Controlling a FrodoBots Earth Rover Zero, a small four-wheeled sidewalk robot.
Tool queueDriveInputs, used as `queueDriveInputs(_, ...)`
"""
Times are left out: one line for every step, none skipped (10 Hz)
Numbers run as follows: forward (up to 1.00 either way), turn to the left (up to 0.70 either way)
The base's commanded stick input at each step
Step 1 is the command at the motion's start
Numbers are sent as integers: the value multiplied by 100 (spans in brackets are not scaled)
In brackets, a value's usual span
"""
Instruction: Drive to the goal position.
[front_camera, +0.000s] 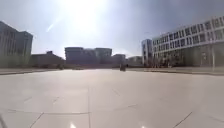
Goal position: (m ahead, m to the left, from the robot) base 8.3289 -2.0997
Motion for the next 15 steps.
queueDriveInputs(70,0)
queueDriveInputs(70,0)
queueDriveInputs(70,0)
queueDriveInputs(70,0)
queueDriveInputs(70,0)
queueDriveInputs(70,0)
queueDriveInputs(70,0)
queueDriveInputs(70,0)
queueDriveInputs(70,0)
queueDriveInputs(70,35)
queueDriveInputs(70,35)
queueDriveInputs(70,32)
queueDriveInputs(70,28)
queueDriveInputs(70,24)
queueDriveInputs(70,0)
